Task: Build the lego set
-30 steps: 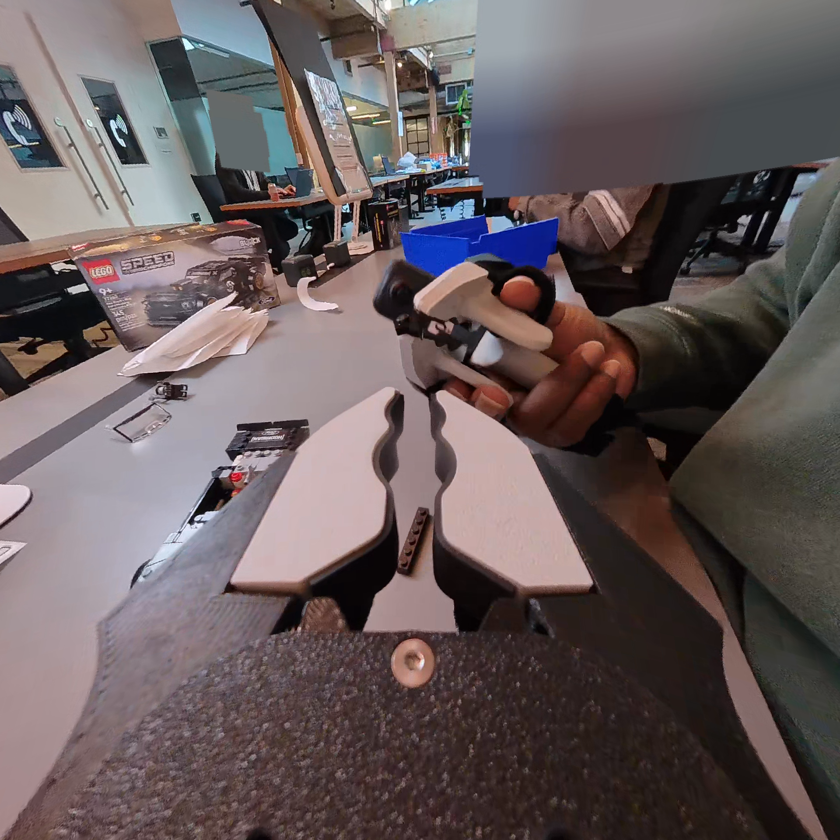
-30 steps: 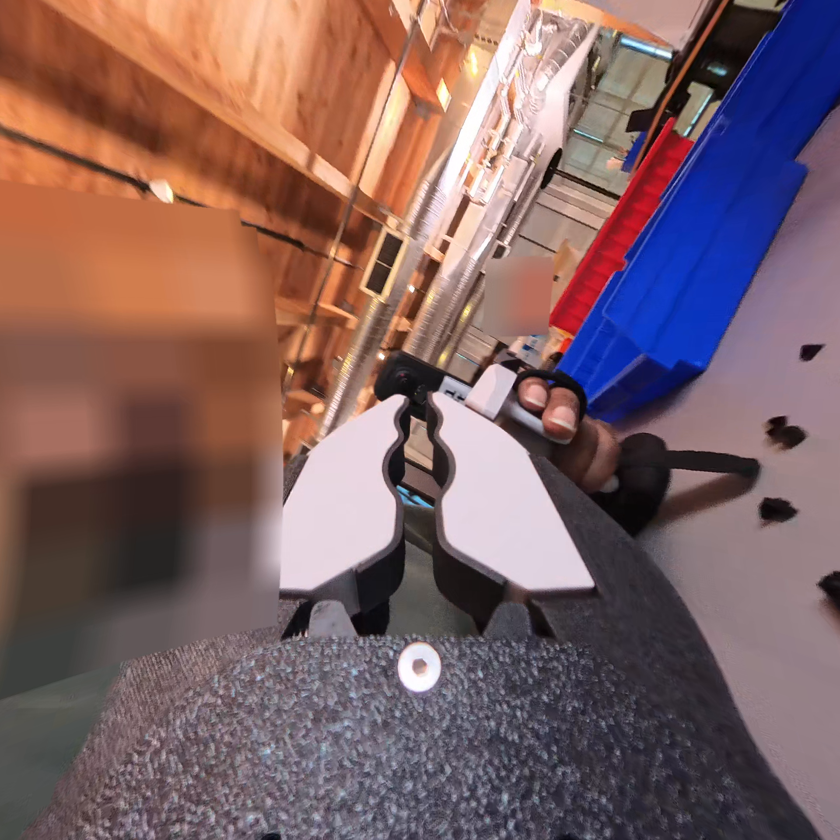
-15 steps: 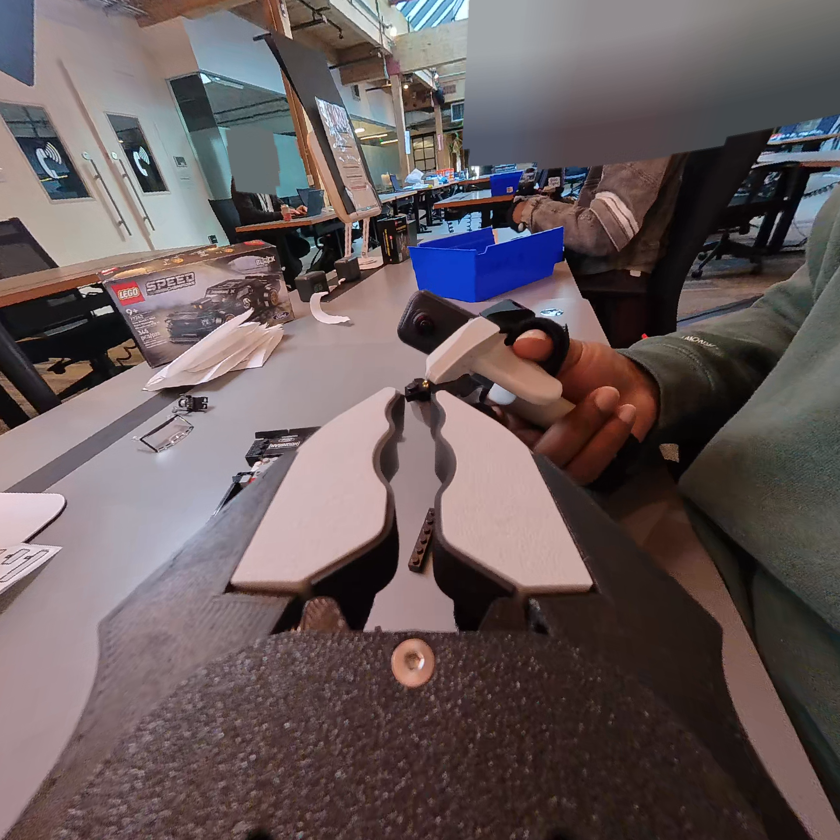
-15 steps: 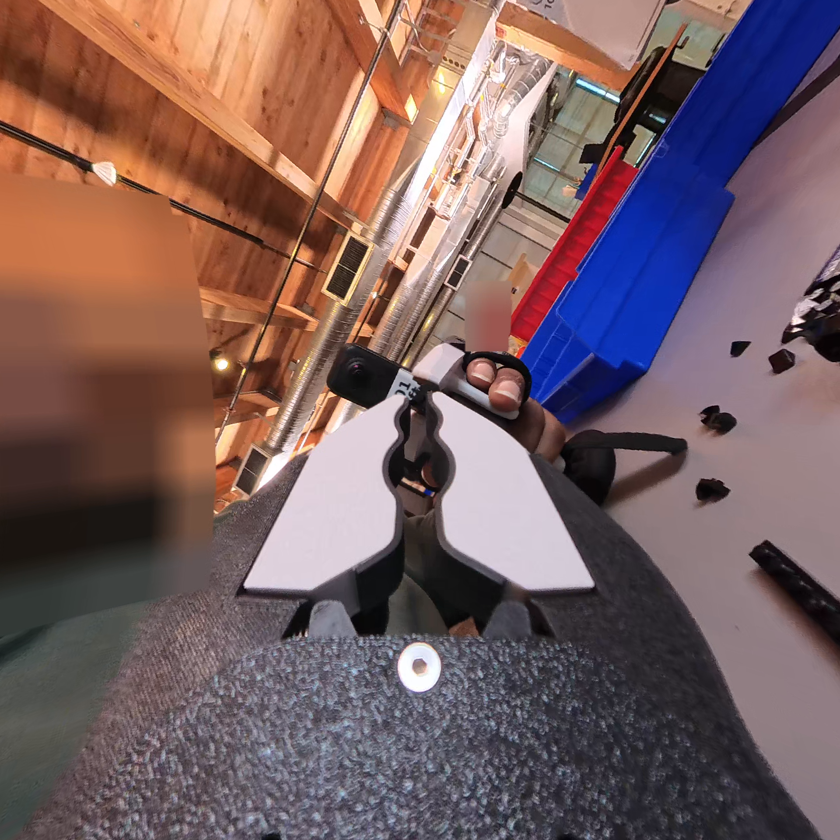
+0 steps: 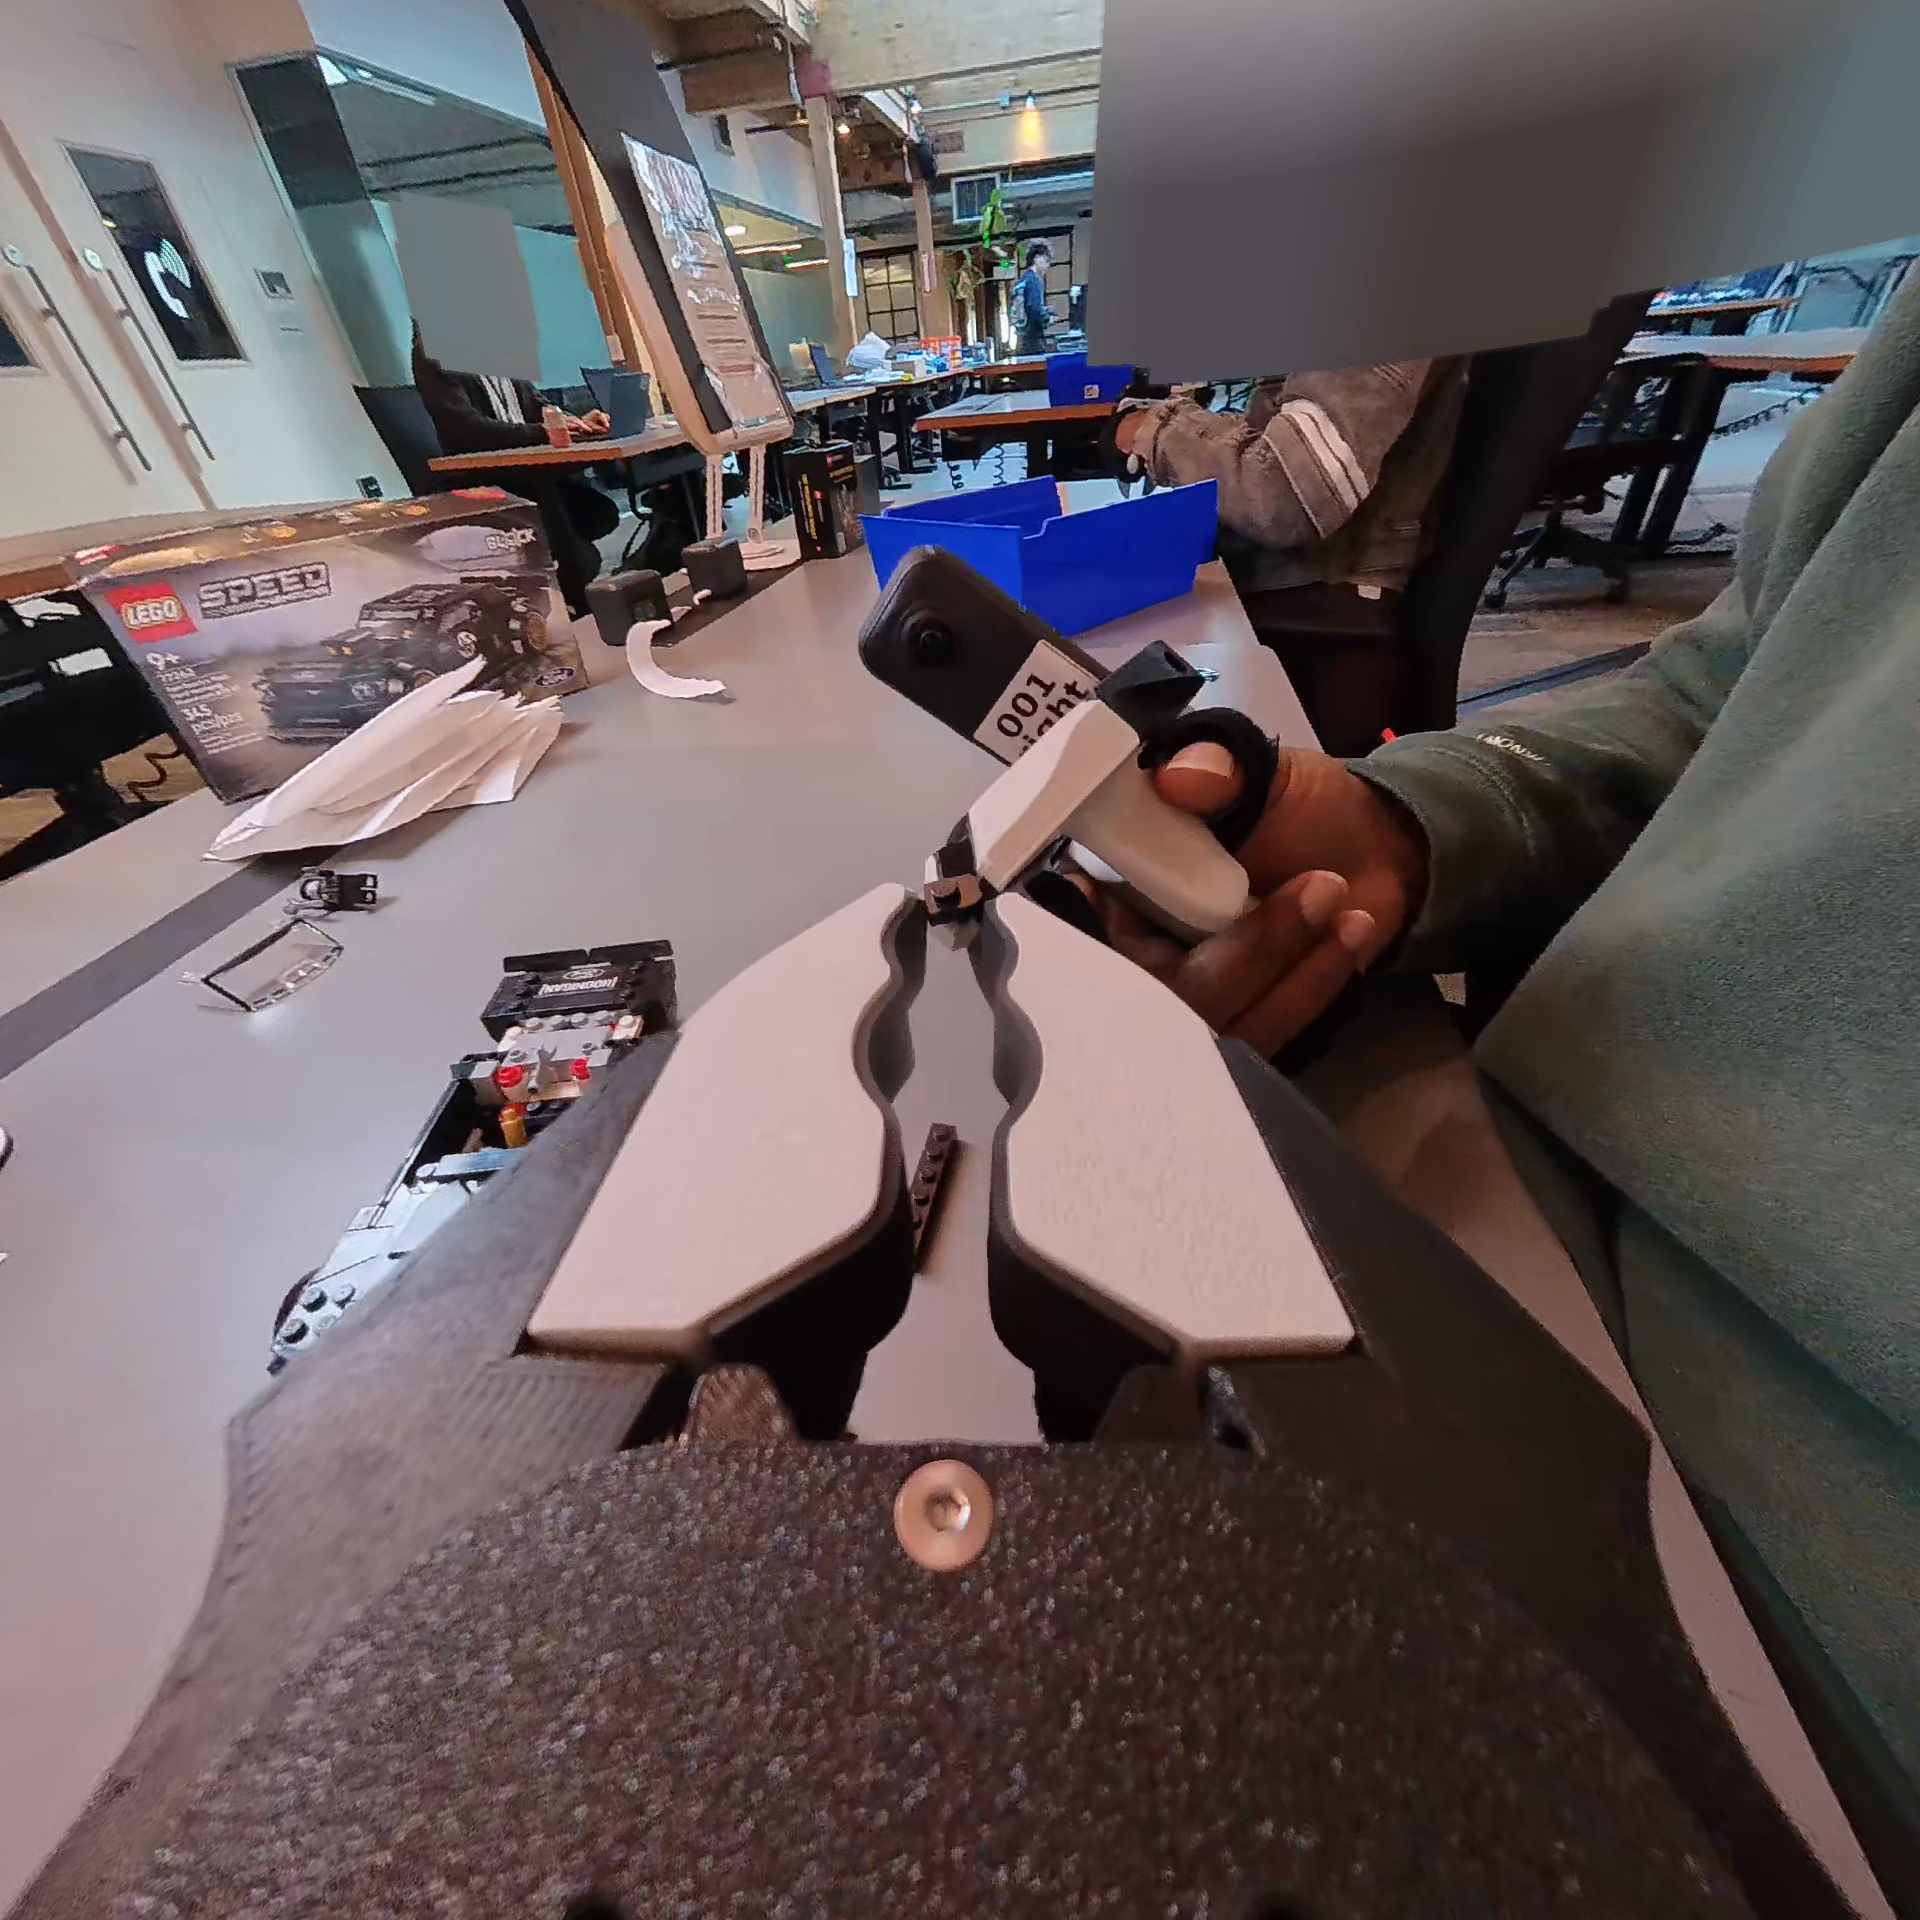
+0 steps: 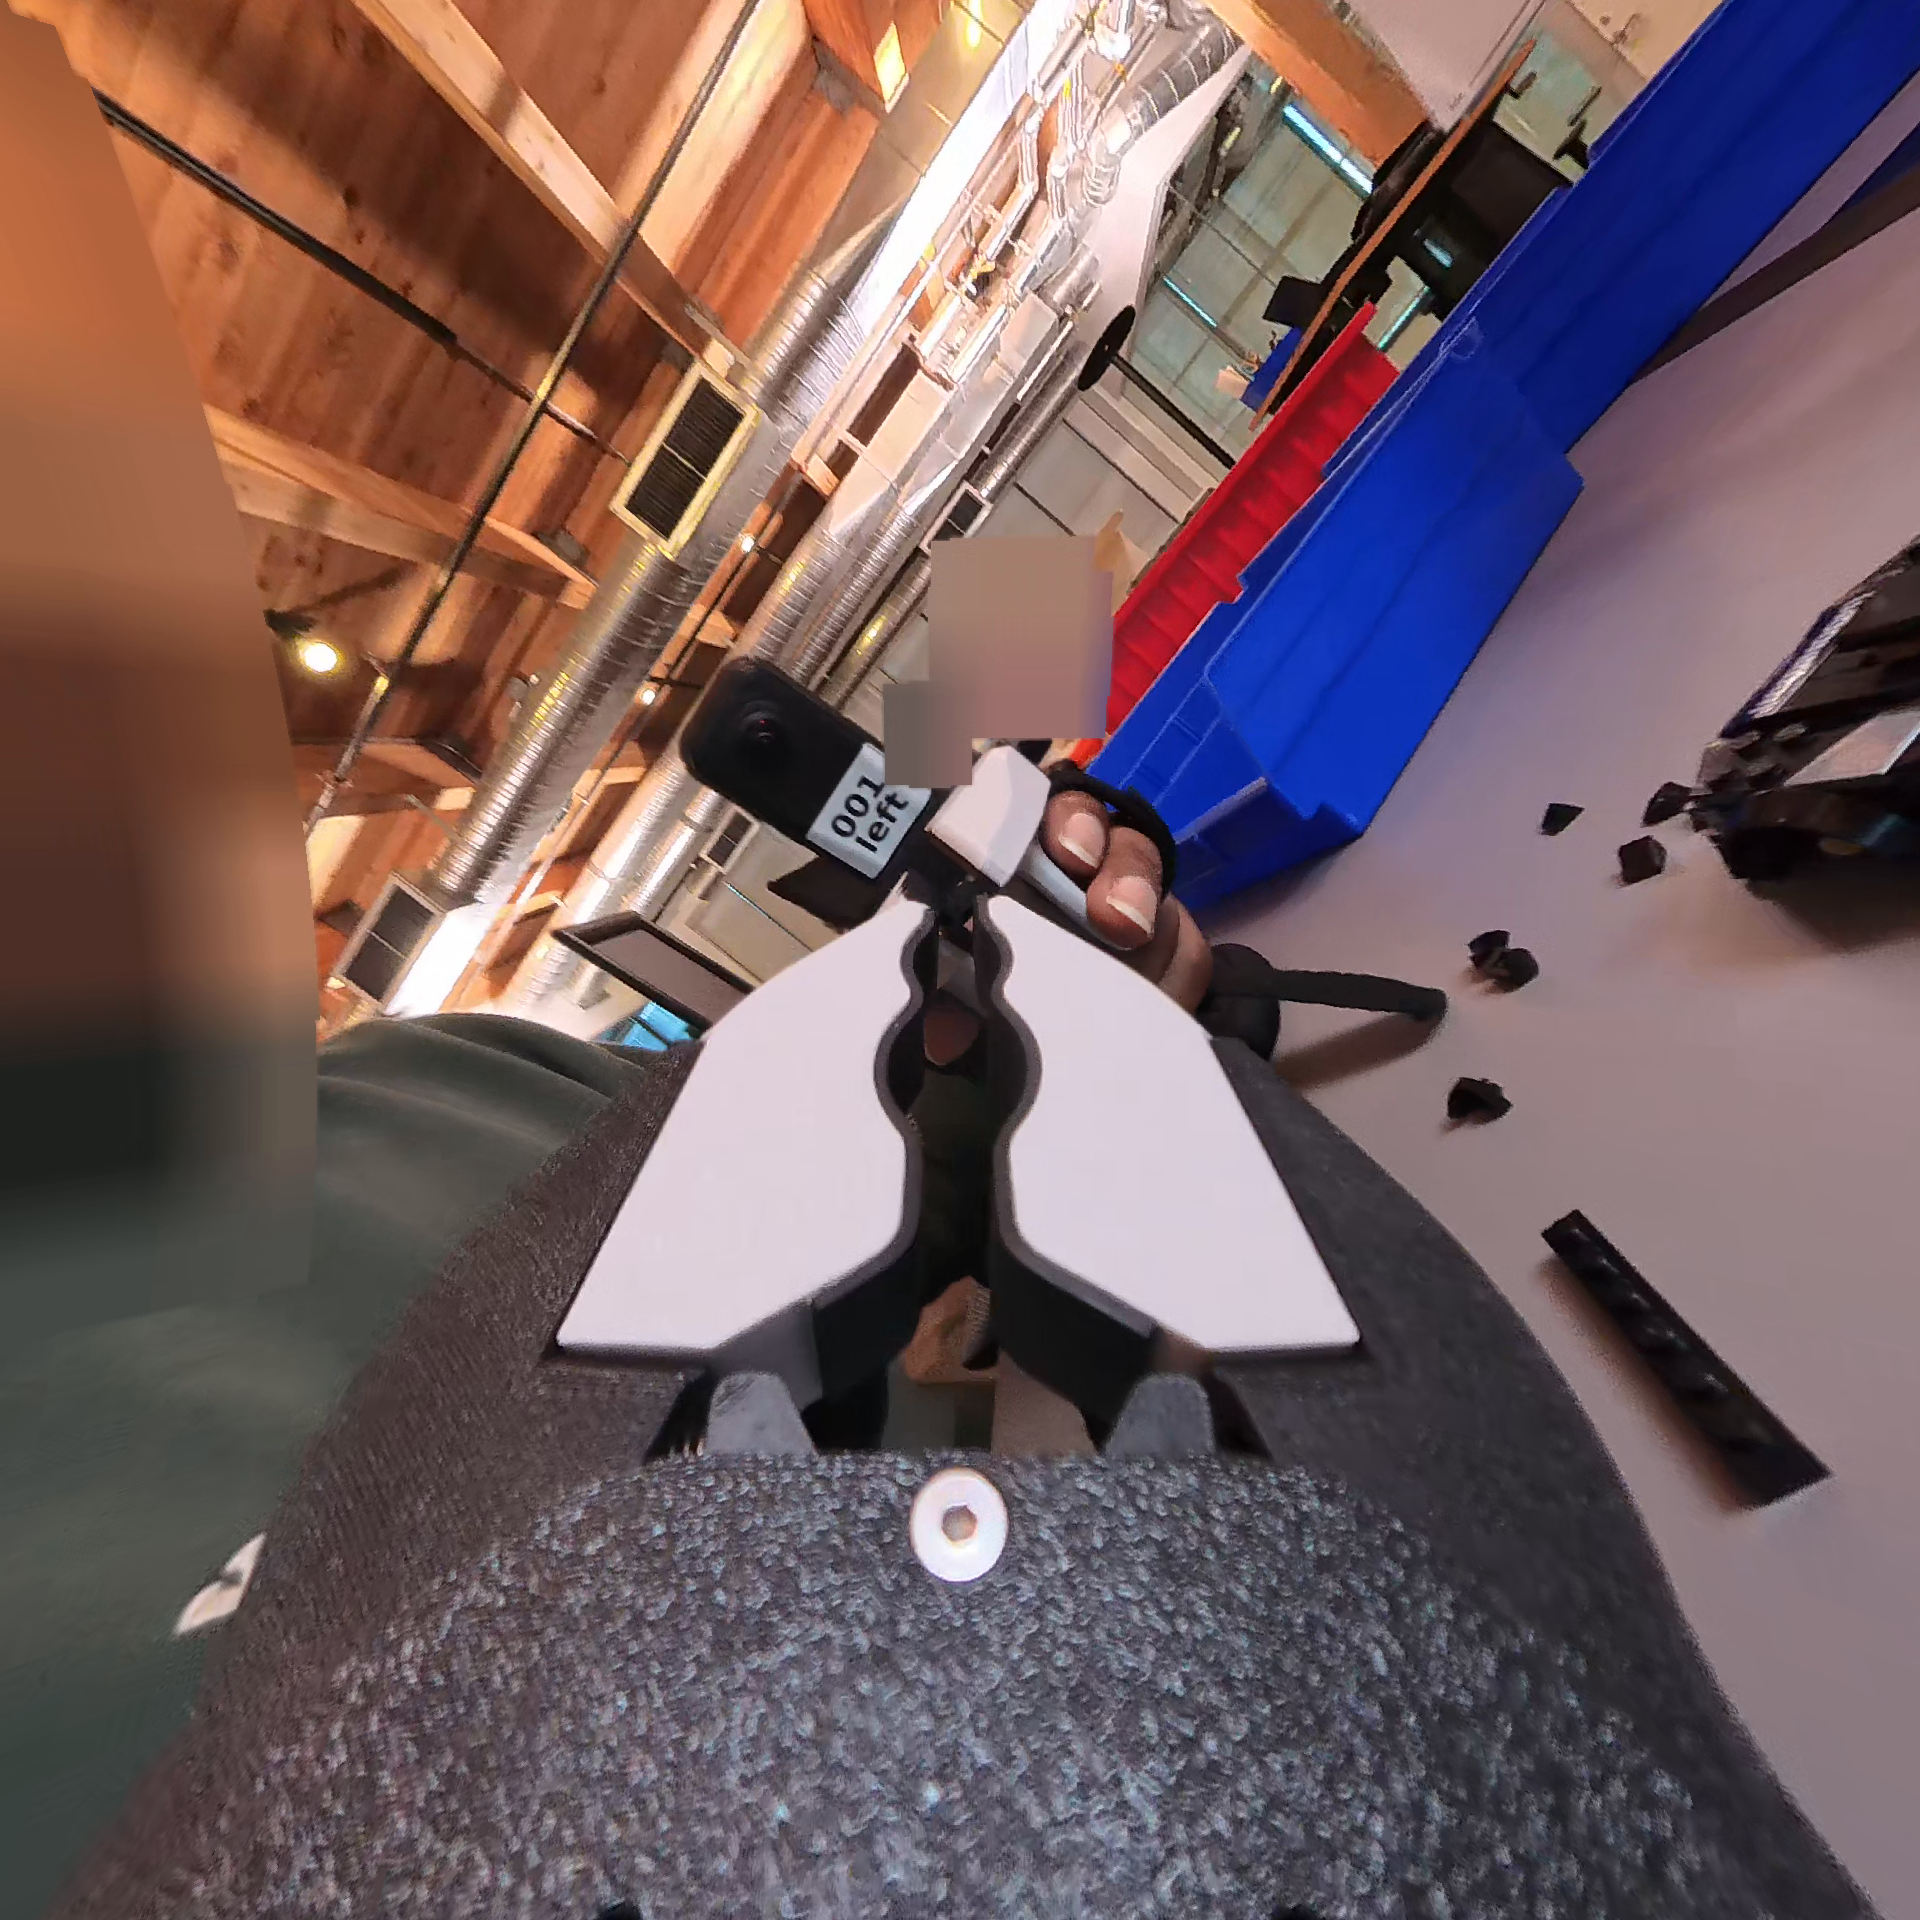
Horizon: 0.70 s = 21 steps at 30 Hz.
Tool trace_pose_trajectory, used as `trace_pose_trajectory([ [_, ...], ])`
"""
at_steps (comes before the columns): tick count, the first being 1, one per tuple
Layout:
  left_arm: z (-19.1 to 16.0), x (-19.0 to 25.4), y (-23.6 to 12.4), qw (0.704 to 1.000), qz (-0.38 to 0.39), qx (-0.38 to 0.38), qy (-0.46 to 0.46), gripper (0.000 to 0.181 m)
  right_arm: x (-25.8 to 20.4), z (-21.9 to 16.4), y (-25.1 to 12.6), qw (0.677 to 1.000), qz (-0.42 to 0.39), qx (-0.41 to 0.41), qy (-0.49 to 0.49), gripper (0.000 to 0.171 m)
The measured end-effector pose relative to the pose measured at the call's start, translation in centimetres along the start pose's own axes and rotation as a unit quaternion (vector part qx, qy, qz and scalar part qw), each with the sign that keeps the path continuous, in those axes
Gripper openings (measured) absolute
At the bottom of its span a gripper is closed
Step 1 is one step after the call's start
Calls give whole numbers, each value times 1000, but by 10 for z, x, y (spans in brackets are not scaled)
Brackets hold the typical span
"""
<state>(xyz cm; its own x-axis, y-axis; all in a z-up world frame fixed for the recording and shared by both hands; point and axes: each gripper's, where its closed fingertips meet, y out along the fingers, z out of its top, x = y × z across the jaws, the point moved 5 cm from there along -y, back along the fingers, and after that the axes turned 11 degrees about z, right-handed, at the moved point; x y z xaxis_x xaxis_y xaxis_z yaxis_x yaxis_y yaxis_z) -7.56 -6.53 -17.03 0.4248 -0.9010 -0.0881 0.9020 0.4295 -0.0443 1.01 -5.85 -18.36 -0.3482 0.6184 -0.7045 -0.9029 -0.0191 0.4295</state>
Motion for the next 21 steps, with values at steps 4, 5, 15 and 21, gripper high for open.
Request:
trace_pose_trajectory([
  [4,-1,1,-2,1000,-10,-2,14,11,-2,-1,0,999,-18,-29,-33,7],
  [5,-2,2,-2,1000,-12,-3,16,11,-2,-2,0,998,-23,-35,-42,7],
  [15,-8,2,0,999,-16,-13,26,11,4,-5,-4,998,-24,-36,-37,7],
  [21,-11,2,0,999,-24,-23,20,11,5,-8,-6,999,-23,-40,-26,6],
])
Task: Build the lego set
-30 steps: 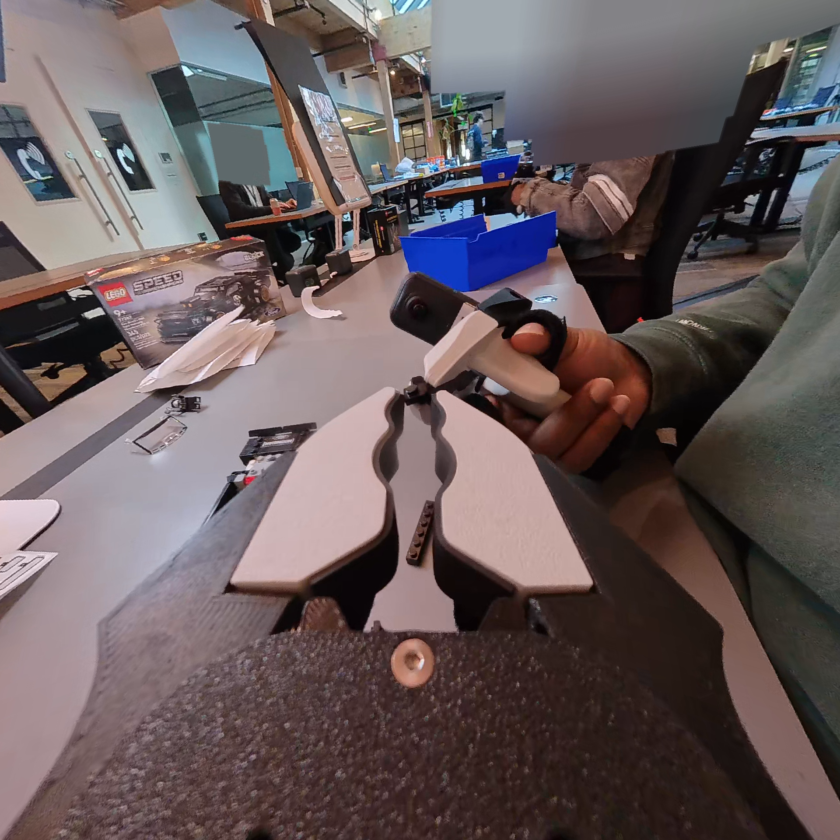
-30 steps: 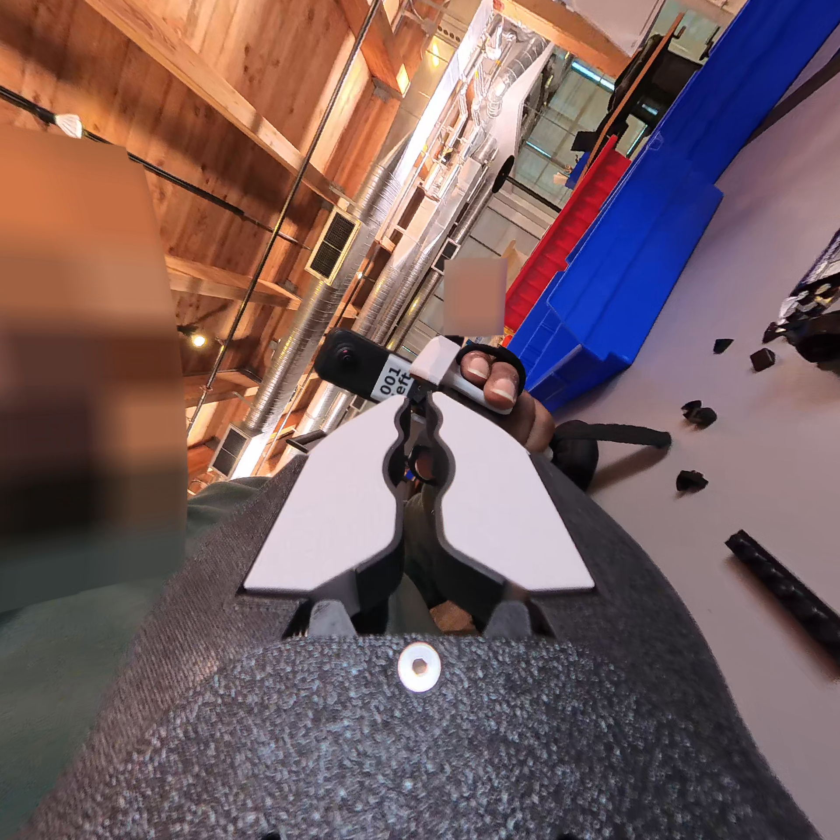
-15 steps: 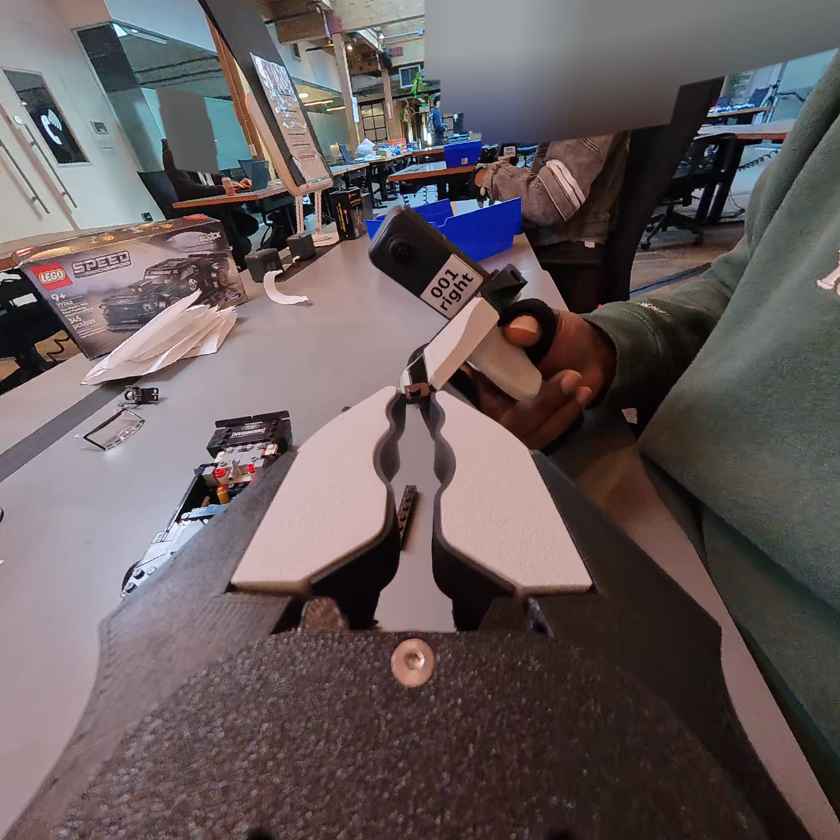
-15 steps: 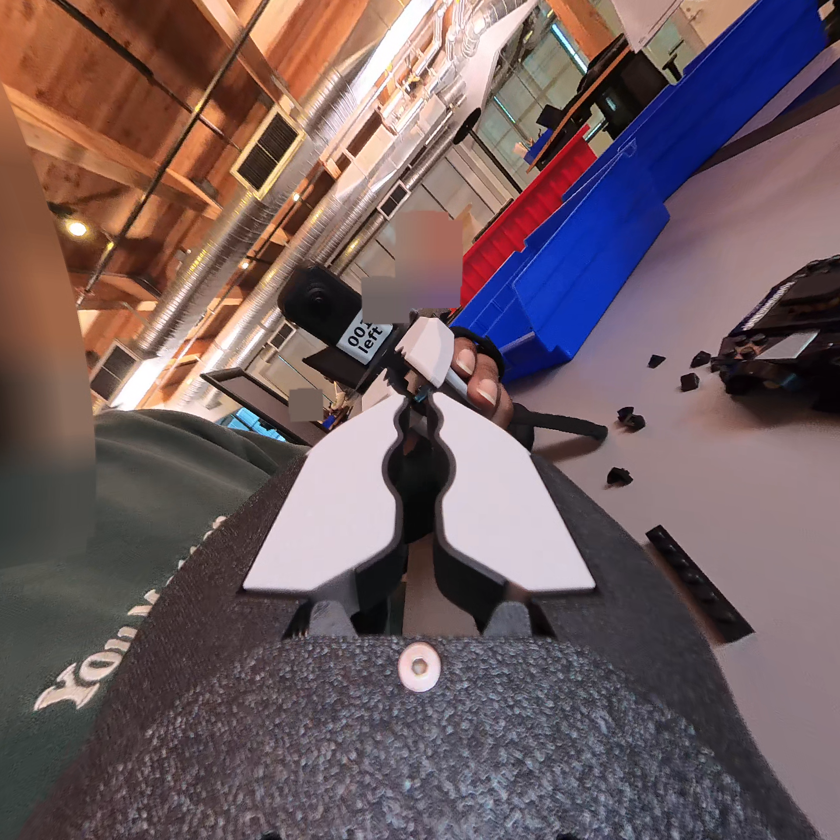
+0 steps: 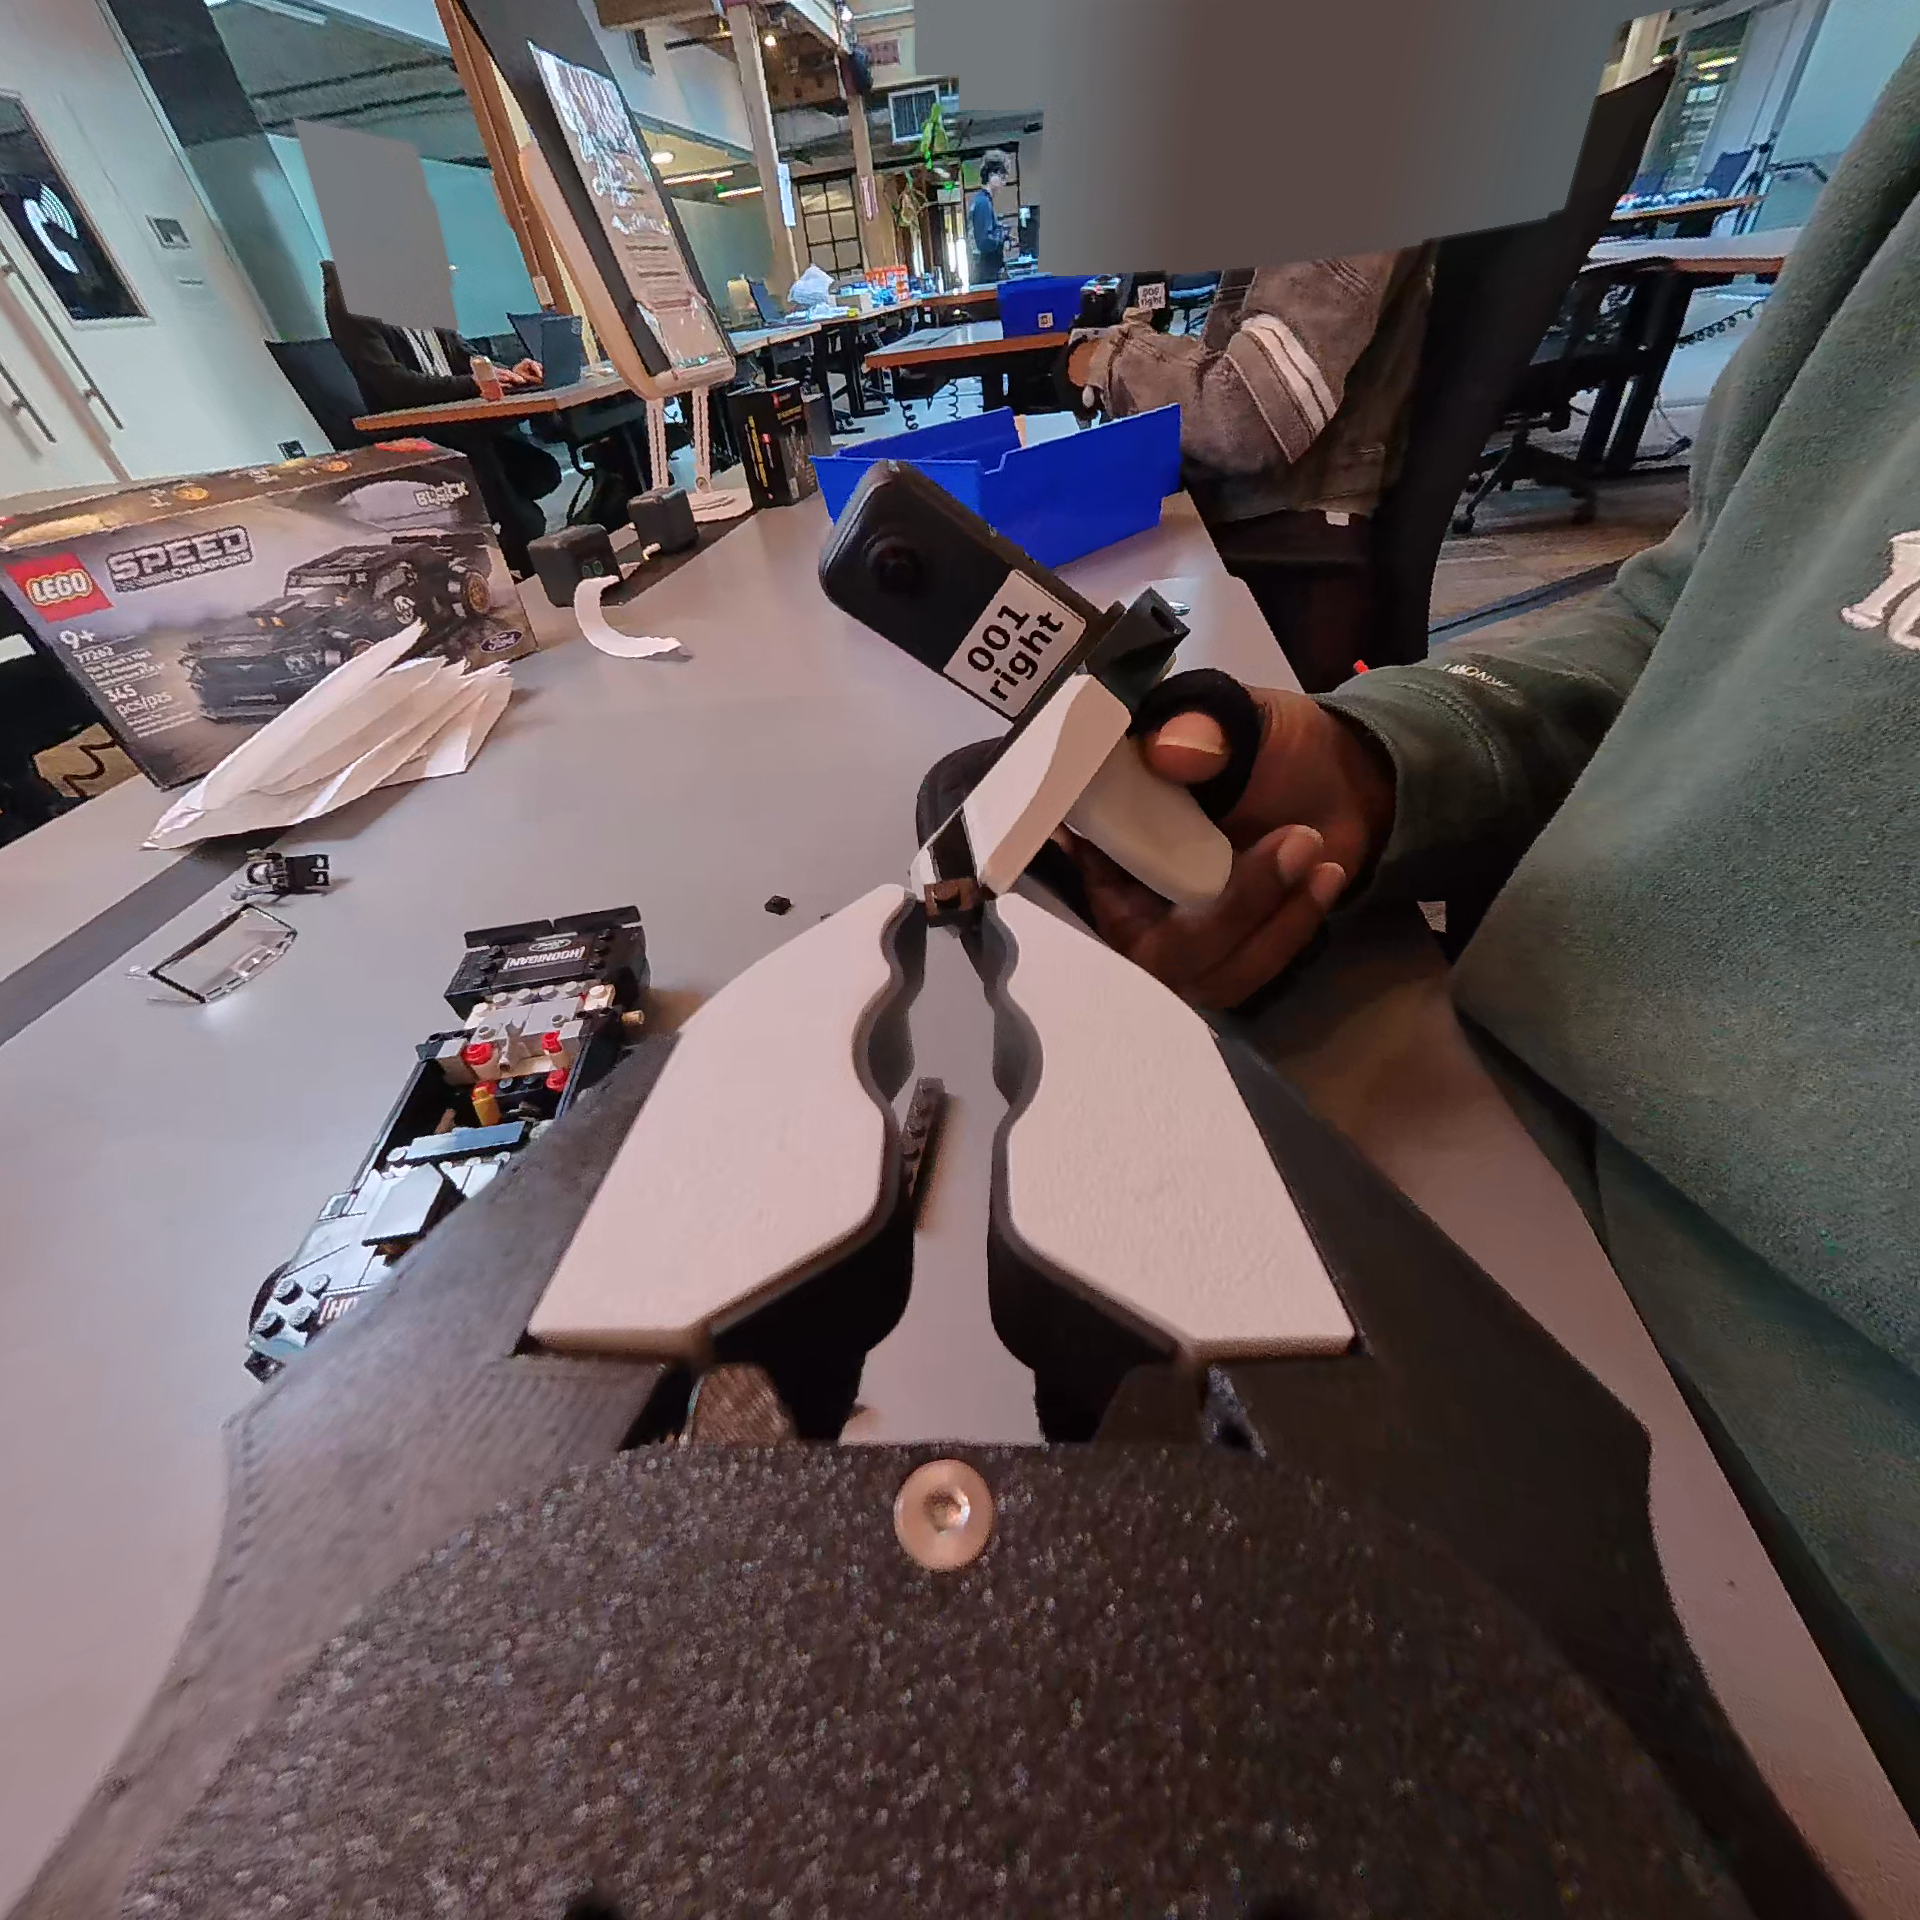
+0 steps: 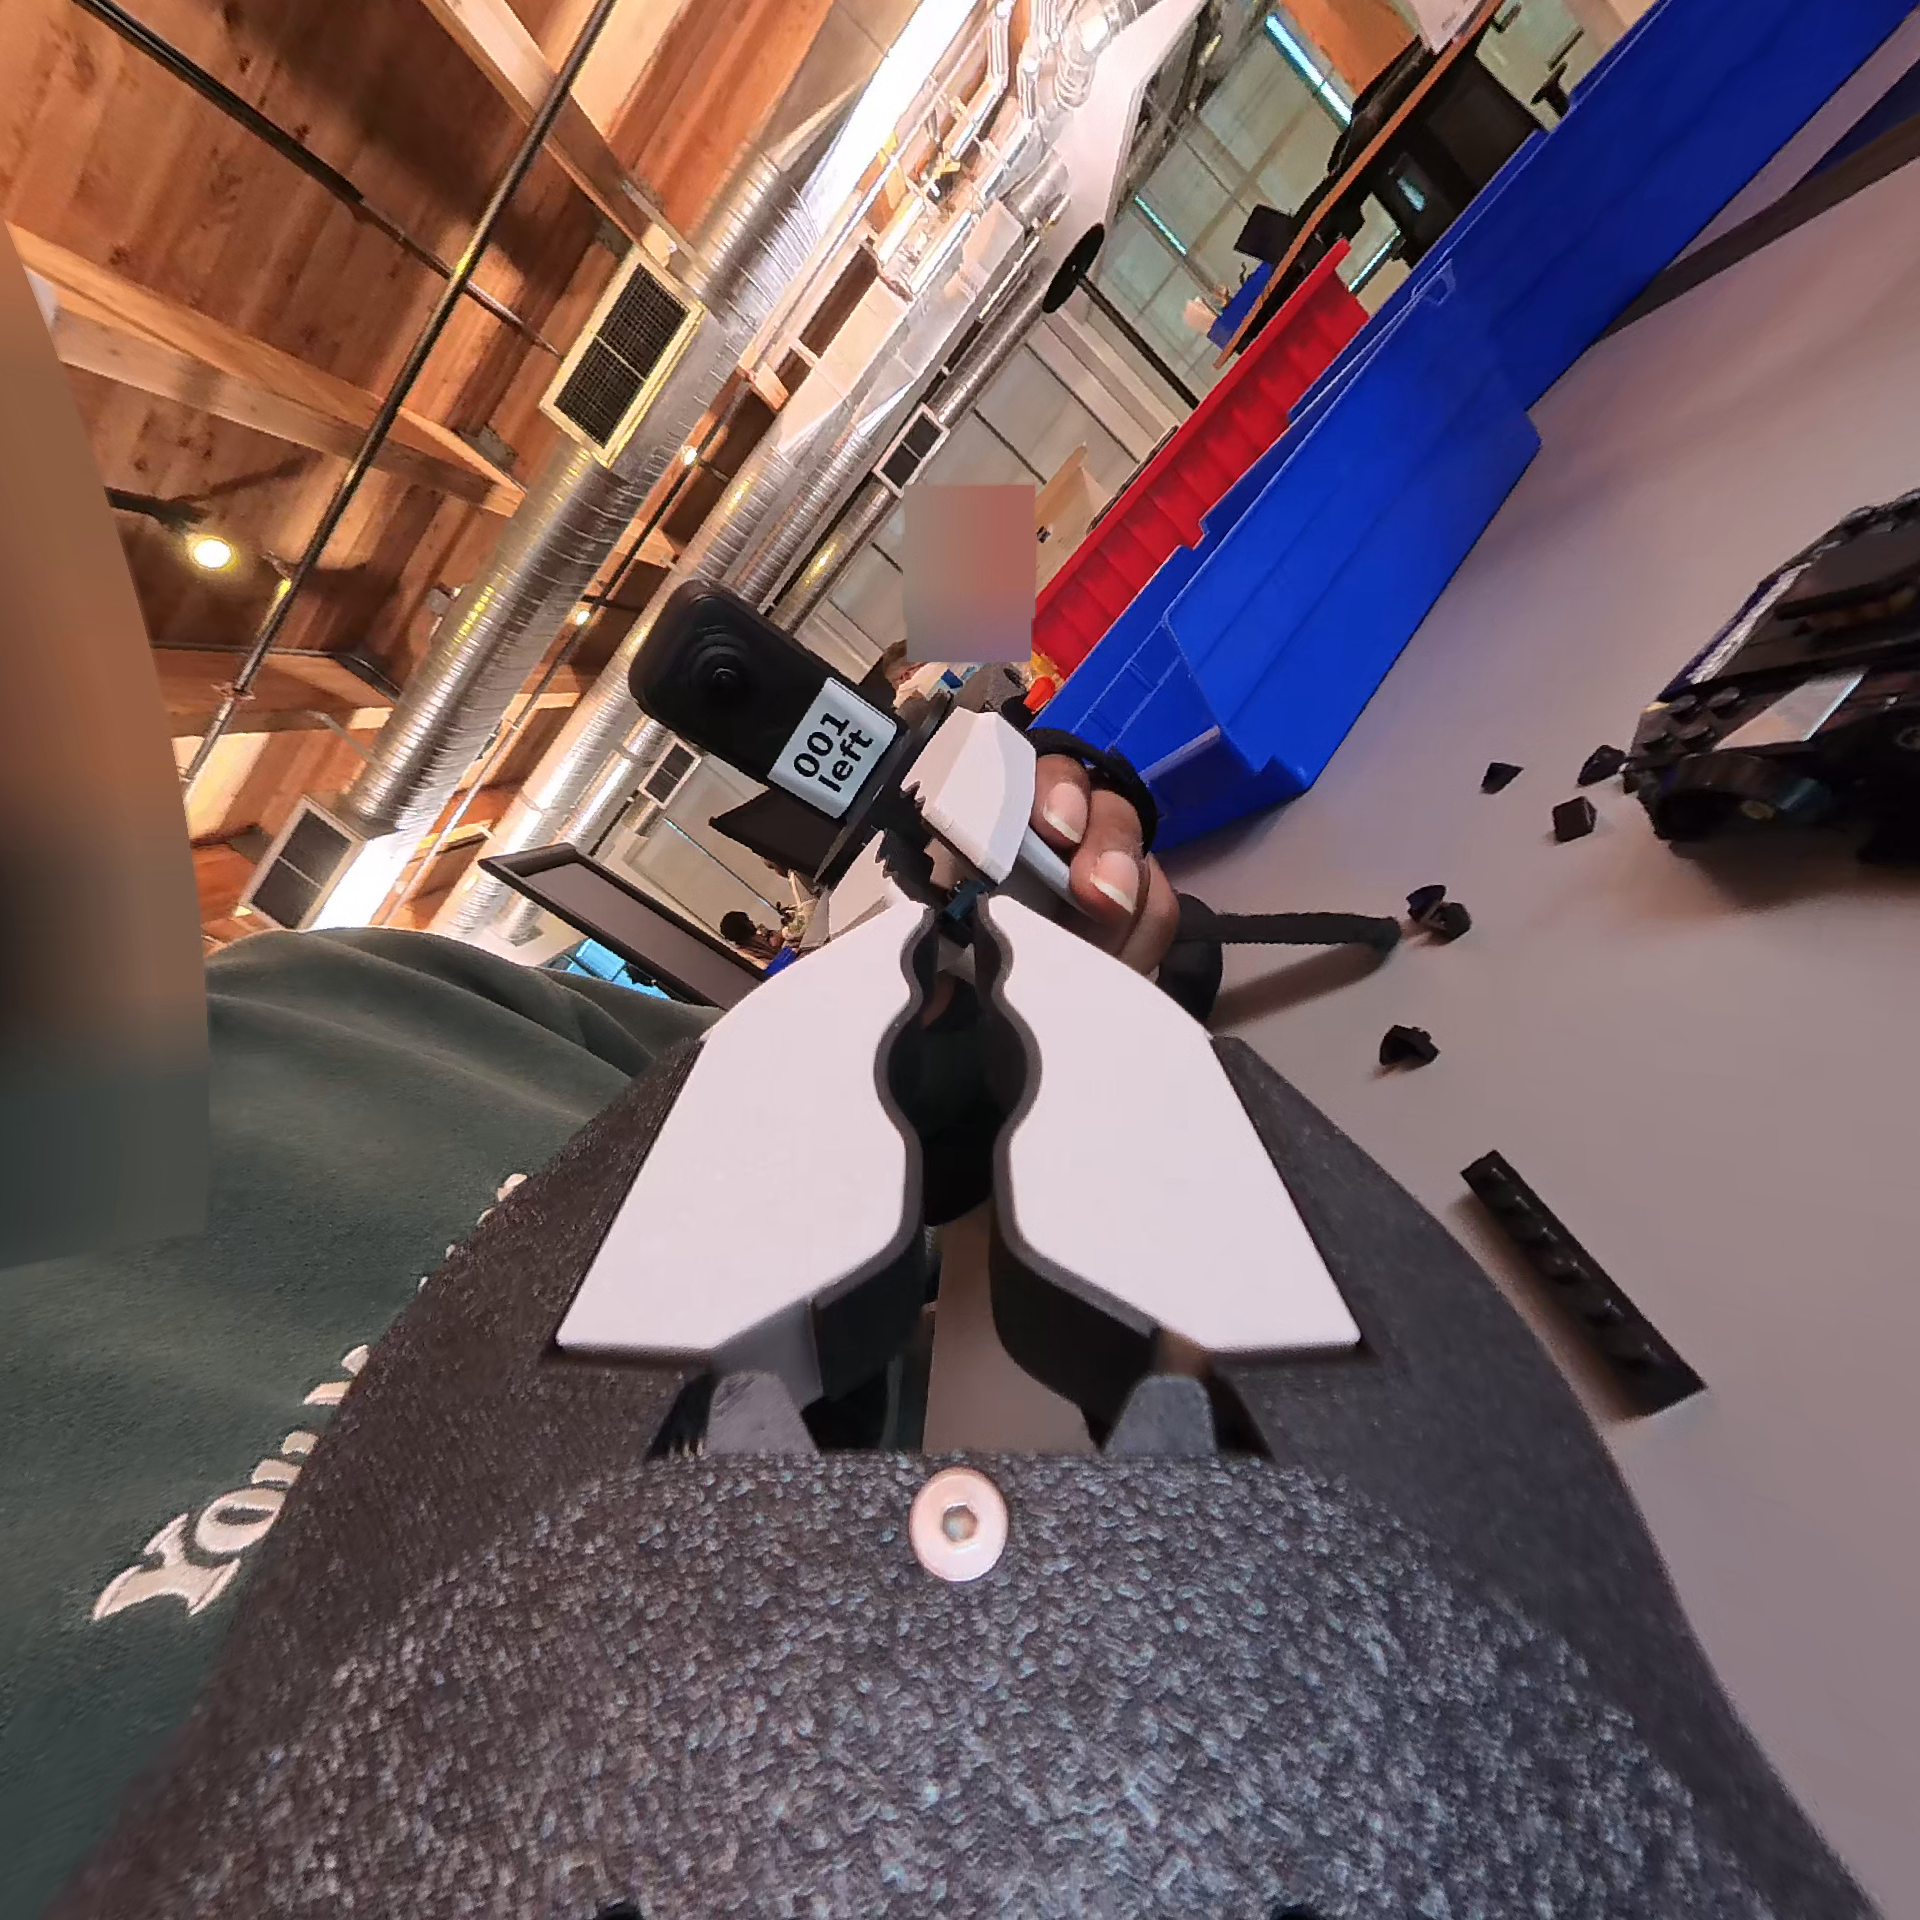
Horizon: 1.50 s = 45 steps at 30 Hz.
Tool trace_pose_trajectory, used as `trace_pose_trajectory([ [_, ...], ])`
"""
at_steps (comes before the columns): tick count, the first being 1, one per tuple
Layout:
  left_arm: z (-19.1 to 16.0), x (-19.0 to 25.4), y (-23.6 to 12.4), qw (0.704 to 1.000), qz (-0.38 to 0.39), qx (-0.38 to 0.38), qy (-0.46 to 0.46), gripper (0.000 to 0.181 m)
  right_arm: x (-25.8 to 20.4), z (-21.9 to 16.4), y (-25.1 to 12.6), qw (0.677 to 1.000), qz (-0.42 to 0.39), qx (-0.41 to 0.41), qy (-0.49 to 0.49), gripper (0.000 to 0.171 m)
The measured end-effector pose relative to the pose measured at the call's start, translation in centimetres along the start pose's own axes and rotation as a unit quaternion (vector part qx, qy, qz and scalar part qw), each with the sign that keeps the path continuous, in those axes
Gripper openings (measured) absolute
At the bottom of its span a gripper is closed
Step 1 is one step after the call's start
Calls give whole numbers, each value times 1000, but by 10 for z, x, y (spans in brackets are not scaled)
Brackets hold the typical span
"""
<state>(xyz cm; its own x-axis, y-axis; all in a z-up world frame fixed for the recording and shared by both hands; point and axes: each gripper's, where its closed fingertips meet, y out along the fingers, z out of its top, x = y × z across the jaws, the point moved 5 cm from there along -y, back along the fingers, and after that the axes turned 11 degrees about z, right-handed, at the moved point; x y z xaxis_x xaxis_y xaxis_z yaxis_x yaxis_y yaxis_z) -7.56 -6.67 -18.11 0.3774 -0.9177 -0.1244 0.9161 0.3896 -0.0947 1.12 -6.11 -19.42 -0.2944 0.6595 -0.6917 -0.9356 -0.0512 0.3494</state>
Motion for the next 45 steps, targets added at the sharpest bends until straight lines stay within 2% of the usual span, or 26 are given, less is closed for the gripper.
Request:
trace_pose_trajectory([
  [5,0,1,-2,1000,-11,-2,13,11,-4,-1,1,999,-20,-20,-29,7],
  [7,2,0,-4,1000,-12,4,17,11,-8,0,2,996,-47,-47,-67,20],
  [10,0,-3,-7,1000,-11,-2,14,11,-15,6,-3,975,-112,-113,-153,25],
  [12,-6,-5,-6,999,-13,-25,23,11,-15,14,-13,945,-167,-179,-218,25],
  [15,-18,-6,-2,997,-15,-59,41,11,-2,15,-31,879,-220,-323,-273,25],
  [18,-27,-8,2,995,-18,-86,45,11,18,9,-44,816,-235,-431,-305,25],
  [21,-35,-10,5,993,-19,-115,37,11,32,2,-44,786,-221,-485,-313,25],
  [33,-60,-19,17,979,-35,-200,12,11,60,-6,-37,743,-164,-584,-283,21],
  [45,-68,-17,23,973,-56,-222,8,11,63,-7,-36,745,-141,-580,-297,8],
])
